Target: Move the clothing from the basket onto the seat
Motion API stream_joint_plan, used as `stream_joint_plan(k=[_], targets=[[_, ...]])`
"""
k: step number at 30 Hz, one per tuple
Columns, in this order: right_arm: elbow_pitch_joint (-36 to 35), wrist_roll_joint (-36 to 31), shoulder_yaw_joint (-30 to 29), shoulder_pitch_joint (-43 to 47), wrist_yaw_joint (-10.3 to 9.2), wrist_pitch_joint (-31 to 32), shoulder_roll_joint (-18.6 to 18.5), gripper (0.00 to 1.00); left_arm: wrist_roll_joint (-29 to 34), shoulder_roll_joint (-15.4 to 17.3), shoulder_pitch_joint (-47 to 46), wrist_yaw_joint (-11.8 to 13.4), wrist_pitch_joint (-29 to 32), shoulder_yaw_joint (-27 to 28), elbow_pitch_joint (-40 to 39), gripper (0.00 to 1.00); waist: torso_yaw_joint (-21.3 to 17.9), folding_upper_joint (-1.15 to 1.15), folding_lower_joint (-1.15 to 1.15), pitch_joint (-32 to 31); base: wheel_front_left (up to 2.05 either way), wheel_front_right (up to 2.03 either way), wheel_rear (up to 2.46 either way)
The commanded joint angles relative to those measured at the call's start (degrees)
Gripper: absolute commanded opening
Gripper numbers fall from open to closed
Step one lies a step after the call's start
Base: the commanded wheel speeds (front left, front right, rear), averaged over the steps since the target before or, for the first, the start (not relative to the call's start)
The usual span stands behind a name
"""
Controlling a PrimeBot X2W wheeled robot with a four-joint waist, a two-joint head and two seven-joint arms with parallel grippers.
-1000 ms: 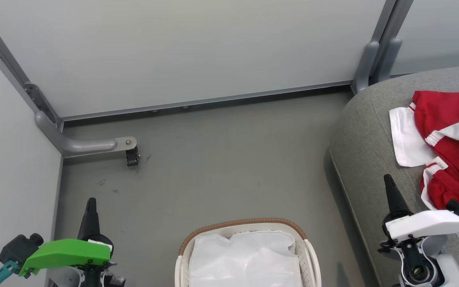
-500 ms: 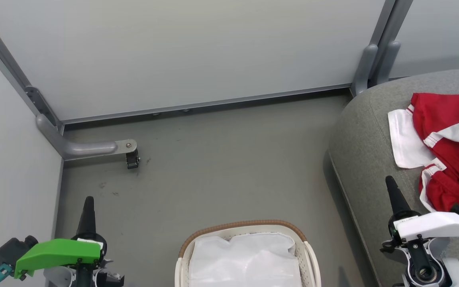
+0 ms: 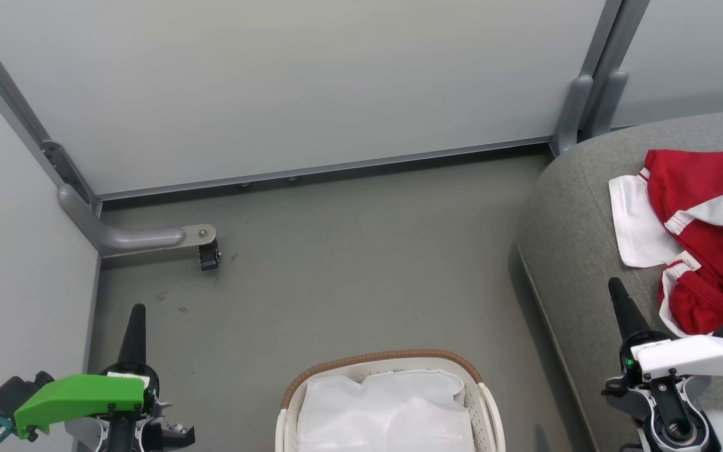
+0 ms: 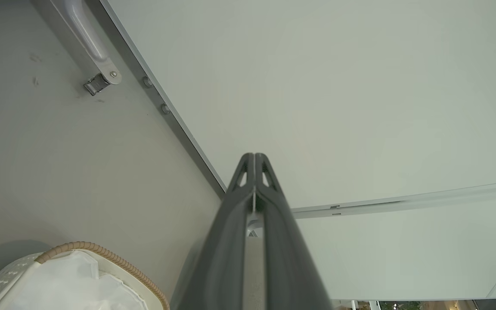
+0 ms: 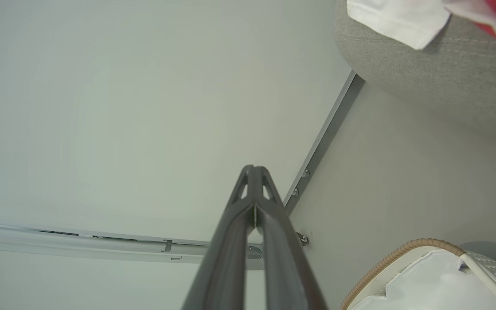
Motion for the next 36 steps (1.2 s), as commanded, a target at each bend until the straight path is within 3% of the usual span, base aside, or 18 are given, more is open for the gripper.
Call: stream_joint_plan(k=[1,36], targets=[[-0.7,1.4,-0.3,0.4,-0.04,0.3,-0.2,0.0,-1.4,0.3,-1.1,-0.3,0.4,0.5,-0.5,0.0,0.0,0.0,0.0,-0.1,0.0,0.0,0.0],[-2.0,15.8,-1.6,1.7,-0.03,4.3,-0.1,0.0,-15.5,0.4,-1.4,-1.3,4.3,2.4,-1.3,0.0,-0.2,0.0,0.0,-1.6,0.0,0.0,0.0]])
